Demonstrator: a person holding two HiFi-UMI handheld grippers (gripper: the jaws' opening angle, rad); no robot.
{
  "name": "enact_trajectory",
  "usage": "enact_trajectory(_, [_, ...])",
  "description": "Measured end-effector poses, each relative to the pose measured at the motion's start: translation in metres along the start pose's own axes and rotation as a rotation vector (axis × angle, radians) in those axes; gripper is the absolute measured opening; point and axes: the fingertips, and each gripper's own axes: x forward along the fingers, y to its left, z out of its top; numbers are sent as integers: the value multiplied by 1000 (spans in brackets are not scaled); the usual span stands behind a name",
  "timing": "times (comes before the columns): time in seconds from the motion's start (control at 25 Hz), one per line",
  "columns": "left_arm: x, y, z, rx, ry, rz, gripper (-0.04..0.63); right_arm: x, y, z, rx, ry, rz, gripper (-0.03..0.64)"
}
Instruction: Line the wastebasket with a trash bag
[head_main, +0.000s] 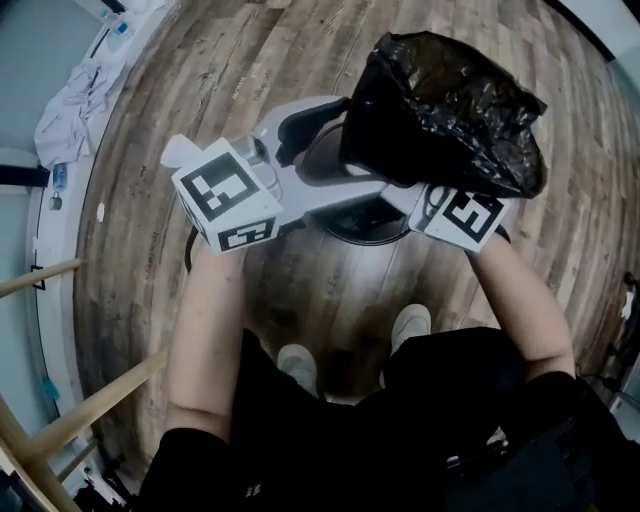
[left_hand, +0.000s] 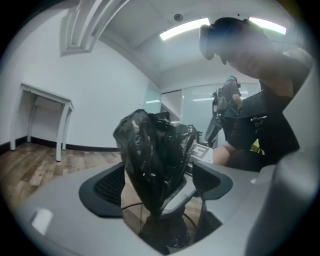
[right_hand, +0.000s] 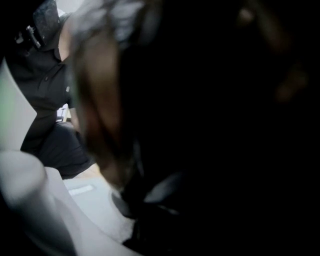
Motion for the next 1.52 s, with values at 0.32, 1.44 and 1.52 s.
enact_trajectory(0.32, [29, -9, 4, 20, -21, -66, 315, 1, 12, -10, -64, 26, 62, 3])
enact_trajectory(1.44, [-4, 30, 27, 65, -213, 248, 8, -89, -20, -35, 197, 28, -72, 222])
enact_trajectory(1.52, [-8, 32, 26, 68, -212, 253, 8, -99, -26, -35, 224, 12, -89, 236])
